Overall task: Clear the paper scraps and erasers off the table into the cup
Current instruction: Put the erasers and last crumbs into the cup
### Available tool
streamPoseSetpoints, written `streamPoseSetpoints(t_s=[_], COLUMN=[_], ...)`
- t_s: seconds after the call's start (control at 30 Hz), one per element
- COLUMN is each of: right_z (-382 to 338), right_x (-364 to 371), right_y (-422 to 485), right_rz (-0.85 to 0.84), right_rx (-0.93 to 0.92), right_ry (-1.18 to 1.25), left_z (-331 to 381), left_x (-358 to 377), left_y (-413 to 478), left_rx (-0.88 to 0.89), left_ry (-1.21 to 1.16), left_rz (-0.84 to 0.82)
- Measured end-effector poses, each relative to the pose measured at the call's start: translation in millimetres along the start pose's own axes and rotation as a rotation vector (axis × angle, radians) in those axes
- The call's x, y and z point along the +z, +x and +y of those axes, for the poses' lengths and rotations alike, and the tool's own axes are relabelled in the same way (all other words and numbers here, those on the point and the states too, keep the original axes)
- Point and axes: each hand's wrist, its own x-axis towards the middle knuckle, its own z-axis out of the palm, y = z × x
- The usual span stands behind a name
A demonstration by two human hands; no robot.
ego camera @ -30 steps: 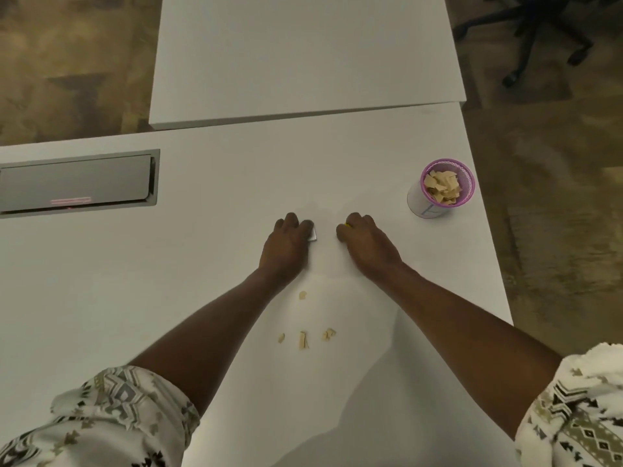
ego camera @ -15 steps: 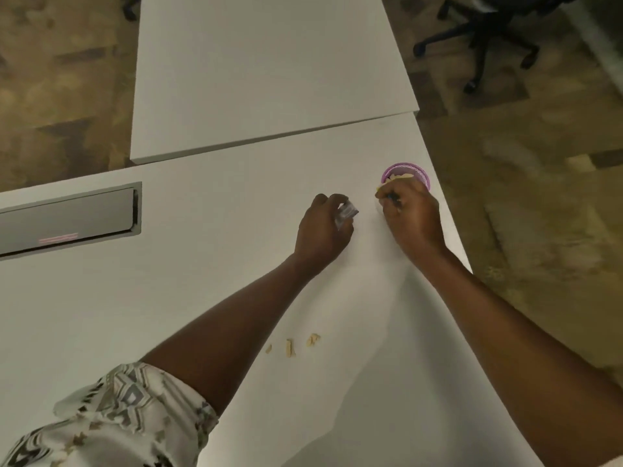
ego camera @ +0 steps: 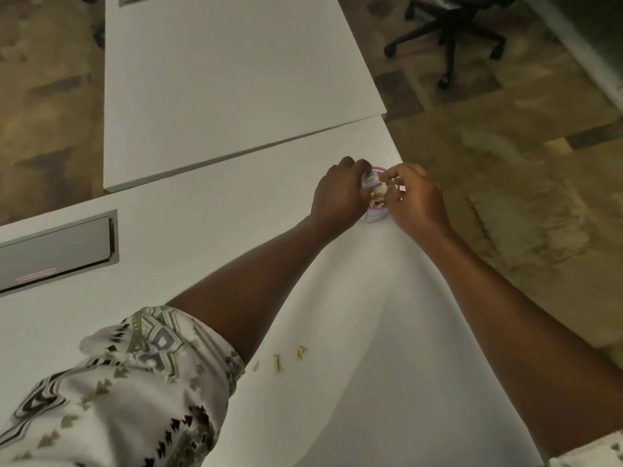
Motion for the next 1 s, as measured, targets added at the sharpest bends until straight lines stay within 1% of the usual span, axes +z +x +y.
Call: streamPoseSetpoints(t_s=[0.1, 0.17, 0.27, 0.4, 0.57, 0.7, 0.83, 0.93, 1.0], right_z=[4, 7, 9, 13, 16, -1, 1, -10, -18], right_x=[-3, -4, -3, -1, 3, 6, 9, 14, 21], right_y=[-2, -3, -6, -10, -17, -30, -47, -68, -87], right_rz=[0.003, 0.002, -0.008, -0.003, -0.007, -0.007, 0.004, -0.008, -0.068], right_rx=[0.007, -0.014, -0.046, -0.041, -0.038, -0.081, -0.080, -0.065, -0.047], right_ry=[0.011, 0.009, -0.028, -0.085, -0.092, -0.066, -0.080, -0.041, -0.005], left_z=[2, 1, -1, -9, -20, -23, -23, -33, -44], left_x=[8, 11, 13, 15, 21, 7, 3, -11, -18], left_y=[5, 7, 6, 0, -9, -19, -33, -59, -87], left_rx=[0.132, 0.194, 0.234, 0.272, 0.336, 0.319, 0.296, 0.222, 0.147], left_ry=[0.158, 0.201, 0.202, 0.285, 0.428, 0.480, 0.417, 0.352, 0.292], left_rz=[-0.043, -0.074, -0.107, -0.080, -0.191, -0.204, -0.222, -0.179, -0.179])
